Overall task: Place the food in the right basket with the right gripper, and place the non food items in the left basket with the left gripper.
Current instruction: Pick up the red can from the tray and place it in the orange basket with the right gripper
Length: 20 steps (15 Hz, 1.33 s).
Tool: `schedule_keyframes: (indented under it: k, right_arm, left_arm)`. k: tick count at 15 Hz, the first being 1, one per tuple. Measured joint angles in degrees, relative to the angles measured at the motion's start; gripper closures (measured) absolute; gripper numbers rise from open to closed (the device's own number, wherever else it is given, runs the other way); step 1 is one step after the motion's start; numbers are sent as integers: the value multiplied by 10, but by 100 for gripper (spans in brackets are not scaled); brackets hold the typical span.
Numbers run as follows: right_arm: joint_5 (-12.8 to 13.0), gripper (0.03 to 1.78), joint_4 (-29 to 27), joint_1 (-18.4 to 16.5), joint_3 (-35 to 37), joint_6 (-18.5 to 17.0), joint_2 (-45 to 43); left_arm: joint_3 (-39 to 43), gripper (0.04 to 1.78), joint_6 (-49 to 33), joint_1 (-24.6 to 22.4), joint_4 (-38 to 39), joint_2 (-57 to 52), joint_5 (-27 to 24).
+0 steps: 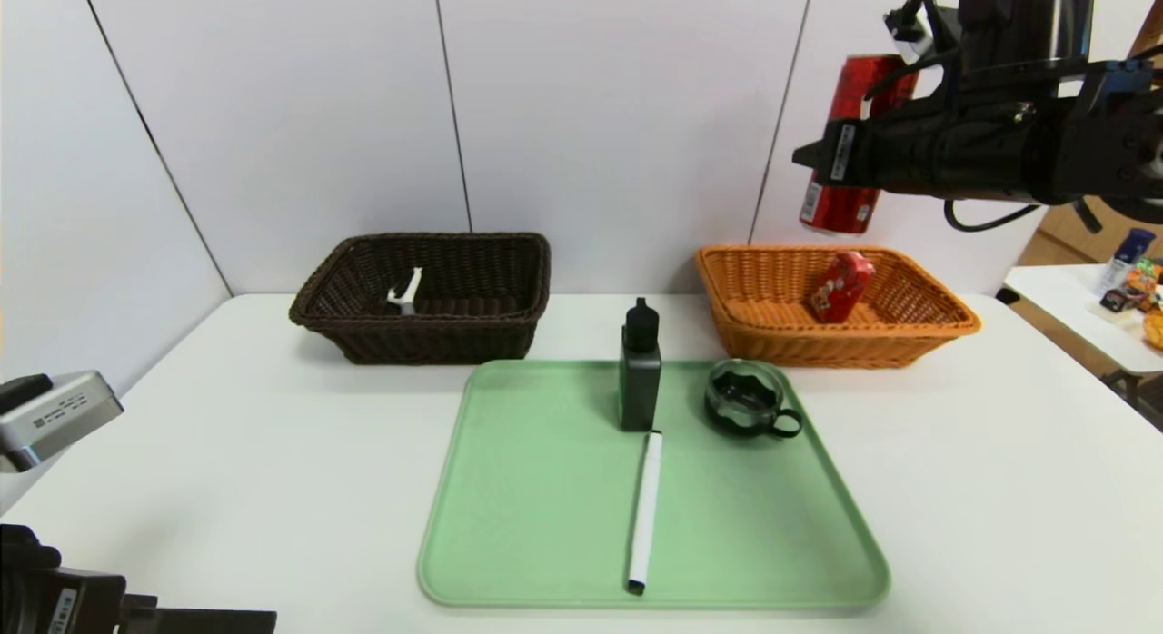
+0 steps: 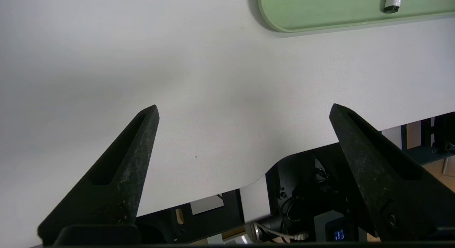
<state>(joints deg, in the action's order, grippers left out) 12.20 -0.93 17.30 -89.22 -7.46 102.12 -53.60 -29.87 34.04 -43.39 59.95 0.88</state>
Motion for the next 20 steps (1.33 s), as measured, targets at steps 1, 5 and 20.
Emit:
schedule_keyframes:
  k: [1,5,20]
  right_arm:
    - [0,82,23,-7,20,-2,4]
    - [5,82,189,-18,112,-3,46]
    - [31,82,406,-34,149,4,202]
  left_arm:
    - [0,13,0,0,0,1,0]
    - [0,13,0,0,-1,2,0]
    - [3,13,1,0,-5,1,0]
